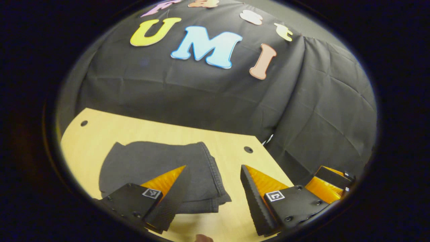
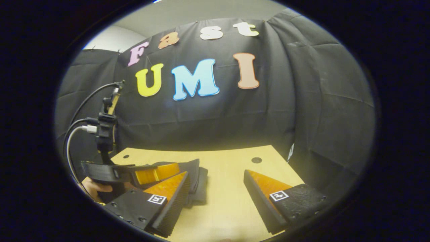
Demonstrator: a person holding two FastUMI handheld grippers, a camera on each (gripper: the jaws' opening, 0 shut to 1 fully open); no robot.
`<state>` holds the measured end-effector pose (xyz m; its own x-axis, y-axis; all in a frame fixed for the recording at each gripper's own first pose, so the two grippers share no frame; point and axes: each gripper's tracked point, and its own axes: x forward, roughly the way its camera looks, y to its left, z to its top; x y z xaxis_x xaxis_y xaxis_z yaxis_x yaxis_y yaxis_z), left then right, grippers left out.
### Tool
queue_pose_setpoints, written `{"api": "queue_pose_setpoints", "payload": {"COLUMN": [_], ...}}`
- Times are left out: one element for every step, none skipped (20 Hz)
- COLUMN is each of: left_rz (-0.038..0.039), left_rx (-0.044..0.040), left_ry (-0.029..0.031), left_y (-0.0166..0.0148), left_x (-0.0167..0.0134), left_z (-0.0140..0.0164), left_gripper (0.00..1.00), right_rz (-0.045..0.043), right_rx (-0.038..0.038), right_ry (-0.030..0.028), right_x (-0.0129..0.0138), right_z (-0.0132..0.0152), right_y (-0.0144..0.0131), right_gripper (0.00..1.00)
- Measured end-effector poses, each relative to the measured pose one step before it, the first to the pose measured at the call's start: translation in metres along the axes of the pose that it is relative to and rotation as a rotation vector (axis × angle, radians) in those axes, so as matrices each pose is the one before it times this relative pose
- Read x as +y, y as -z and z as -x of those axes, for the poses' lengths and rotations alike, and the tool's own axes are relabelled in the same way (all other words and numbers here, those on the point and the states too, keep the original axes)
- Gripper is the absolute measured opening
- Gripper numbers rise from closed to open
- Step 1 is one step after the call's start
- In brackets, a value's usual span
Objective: Grasp the waist and the cuffs of the jeans and fold them to make the two legs overlap; first hold the waist and fold one-third of the jeans toward the cuffs, then hold the cuffs and fold the remaining one-third in the same direction to finish folding.
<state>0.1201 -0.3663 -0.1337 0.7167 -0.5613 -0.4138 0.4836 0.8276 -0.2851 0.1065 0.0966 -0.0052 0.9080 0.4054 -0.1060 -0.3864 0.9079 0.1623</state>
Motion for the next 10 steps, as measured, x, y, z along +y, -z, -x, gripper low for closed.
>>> {"api": "queue_pose_setpoints", "payload": {"left_rz": [-0.02785,-0.02924,-0.0262,-0.01783,-0.01794,-0.01647,-0.01702,-0.01329,-0.00962,-0.00784], "left_rx": [-0.0296,-0.02838,-0.03485,-0.02394,-0.0212,-0.01853,-0.01634,-0.01416,-0.01396,-0.01111], "left_ry": [-0.01494,-0.02084,-0.01475,-0.01533,-0.01559,-0.01263,-0.01269,-0.01256,-0.00896,-0.00425], "left_y": [-0.01023,-0.00965,-0.01036,-0.00777,-0.00511,-0.00321,-0.001,-0.00172,-0.00073,-0.00222], "left_x": [0.00403,0.00626,0.0062,0.00666,0.00726,0.00636,0.00705,0.00589,0.00298,0.00255], "left_z": [0.01877,0.01803,0.01909,0.01619,0.01903,0.01666,0.01324,0.01391,0.01414,0.01138], "left_gripper": [0.97,0.97,0.97,0.97,0.97,0.98,1.0,0.98,0.98,0.98], "right_rz": [0.0007,0.00169,0.00456,0.01192,0.01767,0.01781,0.01935,0.01947,0.01855,0.01789], "right_rx": [-0.0221,-0.02329,-0.01718,-0.01403,-0.01085,-0.00958,-0.01011,-0.01265,-0.00979,-0.01023], "right_ry": [0.00721,0.01018,0.00987,0.01207,0.01263,0.01118,0.00964,0.00562,0.00112,0.00095], "right_x": [0.00257,0.00228,0.00242,0.00166,0.00165,0.00134,0.00114,0.00195,0.00218,0.00142], "right_z": [0.00865,0.00907,0.00862,0.00926,0.00803,0.00762,0.00776,0.00638,0.00607,0.00608], "right_y": [-0.00502,-0.00656,-0.0031,-0.00332,-0.00281,-0.00318,-0.0032,-0.00465,-0.00234,-0.00293], "right_gripper": [0.95,0.95,0.95,0.95,0.95,0.95,0.95,0.95,0.95,0.89]}}
